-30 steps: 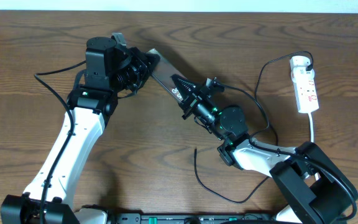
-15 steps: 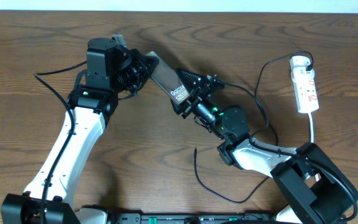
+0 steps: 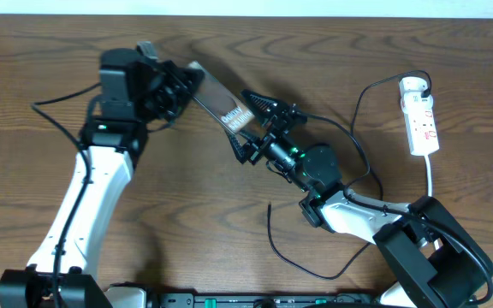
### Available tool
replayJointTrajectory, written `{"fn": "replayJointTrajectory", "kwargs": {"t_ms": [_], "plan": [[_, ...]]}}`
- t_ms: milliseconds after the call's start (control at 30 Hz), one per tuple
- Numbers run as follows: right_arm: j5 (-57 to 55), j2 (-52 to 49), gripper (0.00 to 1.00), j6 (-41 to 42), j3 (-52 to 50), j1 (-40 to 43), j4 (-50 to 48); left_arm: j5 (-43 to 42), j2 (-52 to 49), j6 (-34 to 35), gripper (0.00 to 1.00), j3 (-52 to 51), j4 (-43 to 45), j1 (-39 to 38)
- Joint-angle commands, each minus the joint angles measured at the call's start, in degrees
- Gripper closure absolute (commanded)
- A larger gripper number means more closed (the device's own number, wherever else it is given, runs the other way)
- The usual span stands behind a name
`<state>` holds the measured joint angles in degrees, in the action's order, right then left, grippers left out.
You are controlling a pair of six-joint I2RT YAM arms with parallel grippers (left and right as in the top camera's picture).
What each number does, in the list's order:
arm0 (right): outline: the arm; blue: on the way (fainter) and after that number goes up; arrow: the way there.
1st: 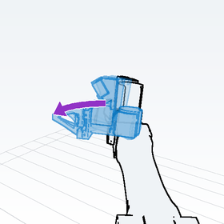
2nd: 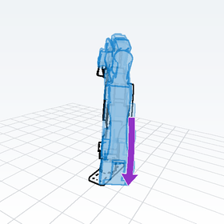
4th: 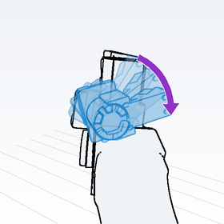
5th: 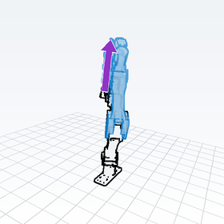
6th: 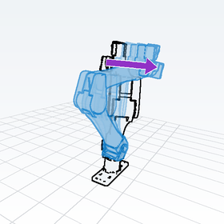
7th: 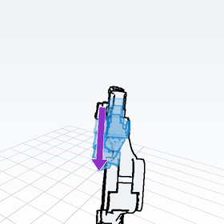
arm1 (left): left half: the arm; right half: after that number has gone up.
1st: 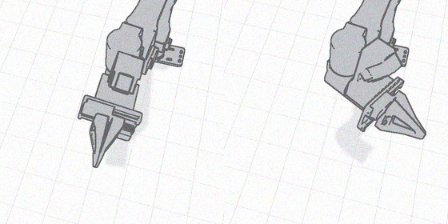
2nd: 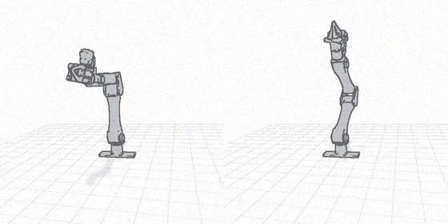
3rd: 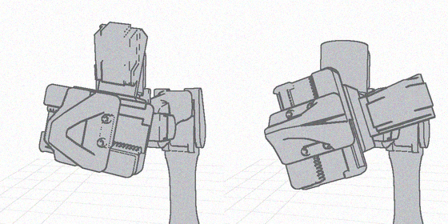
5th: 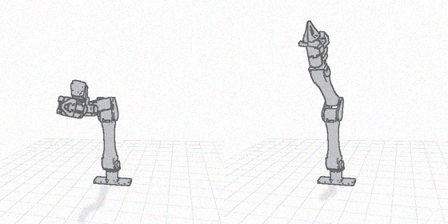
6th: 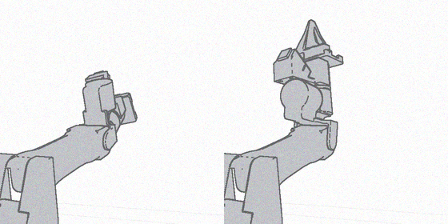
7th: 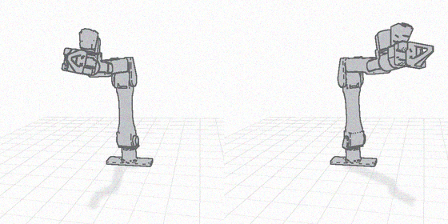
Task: Plug charger to phone and switch on socket
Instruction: 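Release the right gripper and carry the phone left with the left gripper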
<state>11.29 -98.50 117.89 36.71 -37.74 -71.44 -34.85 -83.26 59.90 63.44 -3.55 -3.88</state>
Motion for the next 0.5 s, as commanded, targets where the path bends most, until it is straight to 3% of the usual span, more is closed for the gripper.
{"fn": "replayJointTrajectory", "kwargs": {"t_ms": [0,300,467], "plan": [[2.0,0.7,0.01,-1.2,0.7,0.2,1.8,-10.3,0.0,0.8,0.92,0.5,3.2,5.5],[5.6,0.7,0.01,-12.4,0.7,4.6,2.1,-28.3,0.0,0.7,0.93,0.5,5.1,18.4],[19.8,0.7,0.01,-26.6,0.8,11.0,5.0,-42.4,0.0,-0.9,0.93,0.5,11.6,22.4]]}}
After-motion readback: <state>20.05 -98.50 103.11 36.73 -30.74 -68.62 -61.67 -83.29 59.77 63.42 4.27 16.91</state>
